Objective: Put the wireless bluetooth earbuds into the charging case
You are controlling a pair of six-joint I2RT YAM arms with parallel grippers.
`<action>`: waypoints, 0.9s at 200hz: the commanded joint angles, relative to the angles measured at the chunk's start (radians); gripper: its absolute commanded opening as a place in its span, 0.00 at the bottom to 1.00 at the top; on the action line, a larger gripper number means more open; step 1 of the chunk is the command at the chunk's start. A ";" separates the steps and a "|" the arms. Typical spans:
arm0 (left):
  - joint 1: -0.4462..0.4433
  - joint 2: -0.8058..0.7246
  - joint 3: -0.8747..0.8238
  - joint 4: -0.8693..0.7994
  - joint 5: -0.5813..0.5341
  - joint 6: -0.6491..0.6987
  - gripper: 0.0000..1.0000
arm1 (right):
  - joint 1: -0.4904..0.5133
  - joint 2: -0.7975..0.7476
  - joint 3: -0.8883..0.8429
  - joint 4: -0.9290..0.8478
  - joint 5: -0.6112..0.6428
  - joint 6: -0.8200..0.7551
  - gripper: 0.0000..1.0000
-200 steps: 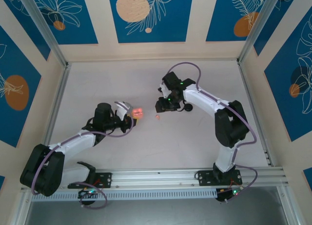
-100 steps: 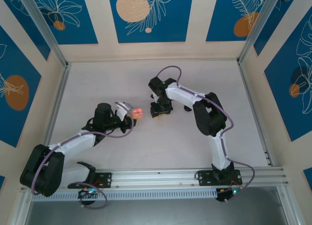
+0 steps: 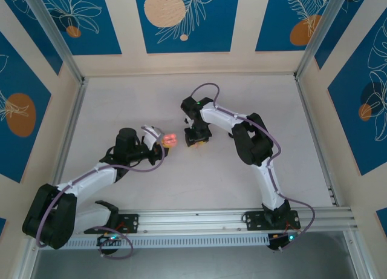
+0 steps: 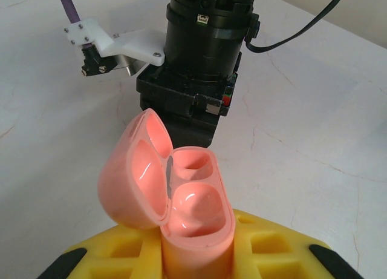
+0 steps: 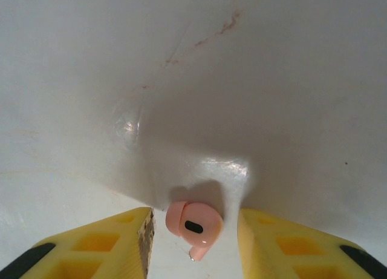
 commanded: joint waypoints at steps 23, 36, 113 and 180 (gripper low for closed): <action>0.009 -0.019 0.008 -0.022 0.035 0.016 0.24 | 0.011 0.027 0.032 -0.038 0.021 -0.010 0.37; 0.009 -0.019 0.009 -0.024 0.036 0.016 0.24 | 0.014 0.027 0.030 -0.045 0.031 -0.010 0.33; 0.009 -0.022 0.015 -0.039 0.039 0.017 0.24 | 0.019 0.035 0.027 -0.051 0.052 -0.006 0.31; 0.006 0.008 0.000 0.021 0.064 0.025 0.23 | 0.023 -0.049 -0.038 0.031 0.085 -0.002 0.25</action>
